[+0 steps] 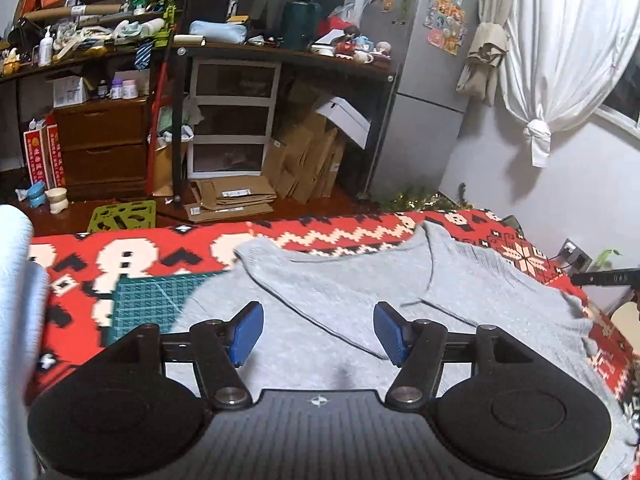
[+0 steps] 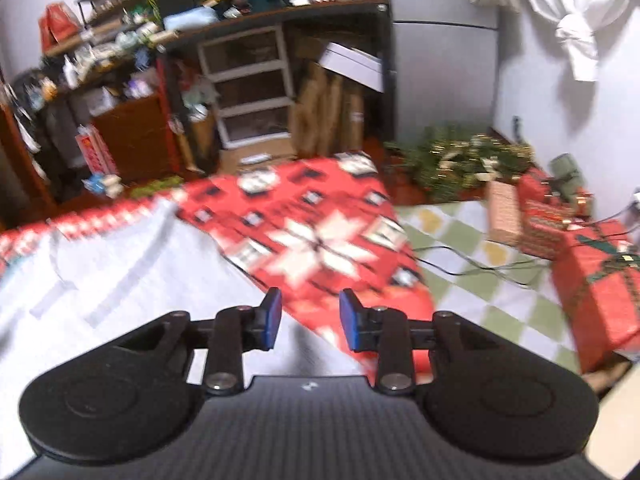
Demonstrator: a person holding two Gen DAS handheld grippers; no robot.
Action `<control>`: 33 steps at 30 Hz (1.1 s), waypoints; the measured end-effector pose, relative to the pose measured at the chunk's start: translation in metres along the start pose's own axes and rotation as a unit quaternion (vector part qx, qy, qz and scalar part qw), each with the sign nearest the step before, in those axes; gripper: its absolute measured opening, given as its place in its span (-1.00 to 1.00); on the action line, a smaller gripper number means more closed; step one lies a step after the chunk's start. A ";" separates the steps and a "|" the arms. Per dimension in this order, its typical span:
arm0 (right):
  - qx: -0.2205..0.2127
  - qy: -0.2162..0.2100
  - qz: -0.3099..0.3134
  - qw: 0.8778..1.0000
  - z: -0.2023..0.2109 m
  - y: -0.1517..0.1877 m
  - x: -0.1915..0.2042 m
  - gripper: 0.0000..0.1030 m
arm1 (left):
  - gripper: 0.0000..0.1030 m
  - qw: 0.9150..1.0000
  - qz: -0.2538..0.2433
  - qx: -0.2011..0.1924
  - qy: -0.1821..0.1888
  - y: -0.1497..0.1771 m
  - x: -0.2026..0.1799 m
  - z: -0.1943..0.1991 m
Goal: Fold clothes
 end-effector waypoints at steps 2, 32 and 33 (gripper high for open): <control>0.000 0.021 0.000 1.000 0.008 0.015 -0.015 -0.32 | 0.21 1.000 -0.005 -0.002 0.004 0.002 -0.002 -0.008; -0.057 0.016 0.004 0.998 0.004 -0.046 0.018 -0.58 | 0.16 0.998 0.039 -0.013 0.039 0.020 0.016 -0.029; -0.053 0.008 0.015 0.998 -0.004 -0.049 0.030 -0.58 | 0.16 0.999 0.034 -0.014 0.038 0.020 0.016 -0.029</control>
Point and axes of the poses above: each gripper's, at about its wrist camera, not at the fingertips, and z roughly against the way its jaws point, x to its left, y to its underside, the point moved 10 cm from there along -z, roughly the way its jaws point, and after that the axes turned 6 degrees about y, right-handed, at the moved point
